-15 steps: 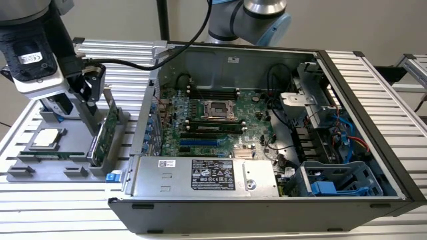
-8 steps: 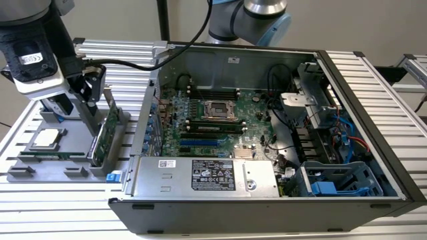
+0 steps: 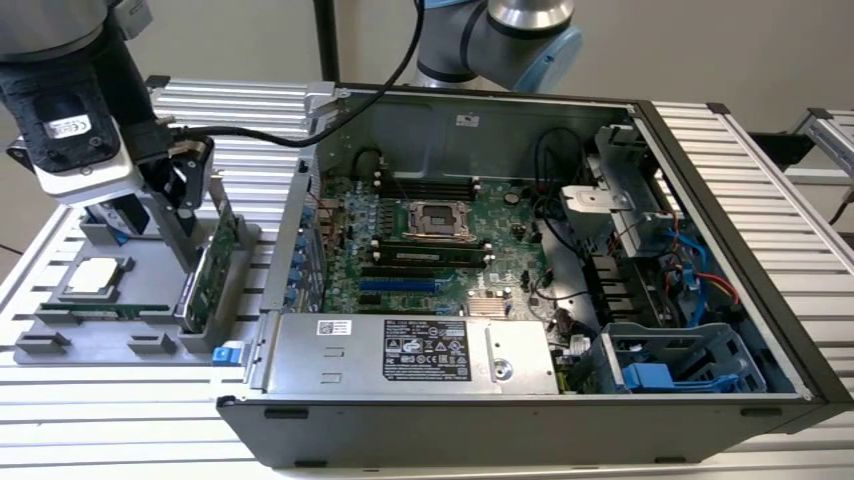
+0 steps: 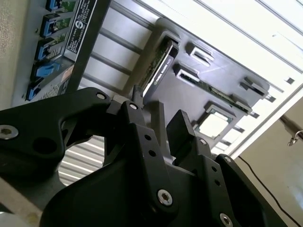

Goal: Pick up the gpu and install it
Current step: 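Pick up the gpu and move the gpu toward the slot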

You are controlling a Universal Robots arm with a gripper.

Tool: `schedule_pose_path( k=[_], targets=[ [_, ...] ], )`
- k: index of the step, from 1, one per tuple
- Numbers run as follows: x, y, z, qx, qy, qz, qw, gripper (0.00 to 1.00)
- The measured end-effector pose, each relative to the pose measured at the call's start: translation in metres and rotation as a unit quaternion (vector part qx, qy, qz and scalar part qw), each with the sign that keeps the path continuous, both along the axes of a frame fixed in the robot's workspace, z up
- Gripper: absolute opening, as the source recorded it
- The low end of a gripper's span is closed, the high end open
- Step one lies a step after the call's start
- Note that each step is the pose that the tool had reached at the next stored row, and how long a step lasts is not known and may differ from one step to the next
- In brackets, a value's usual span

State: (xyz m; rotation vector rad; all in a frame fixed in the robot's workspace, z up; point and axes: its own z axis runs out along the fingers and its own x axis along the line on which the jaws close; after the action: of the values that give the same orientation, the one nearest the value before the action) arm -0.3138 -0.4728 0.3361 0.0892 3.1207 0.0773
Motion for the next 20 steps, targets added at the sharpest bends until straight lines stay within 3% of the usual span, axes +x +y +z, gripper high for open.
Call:
schedule_pose_path(
  k=[20],
  targets=[
    [0.0000, 0.0000, -0.0140, 0.0000, 0.0000, 0.000, 1.0000, 1.00]
  ],
)
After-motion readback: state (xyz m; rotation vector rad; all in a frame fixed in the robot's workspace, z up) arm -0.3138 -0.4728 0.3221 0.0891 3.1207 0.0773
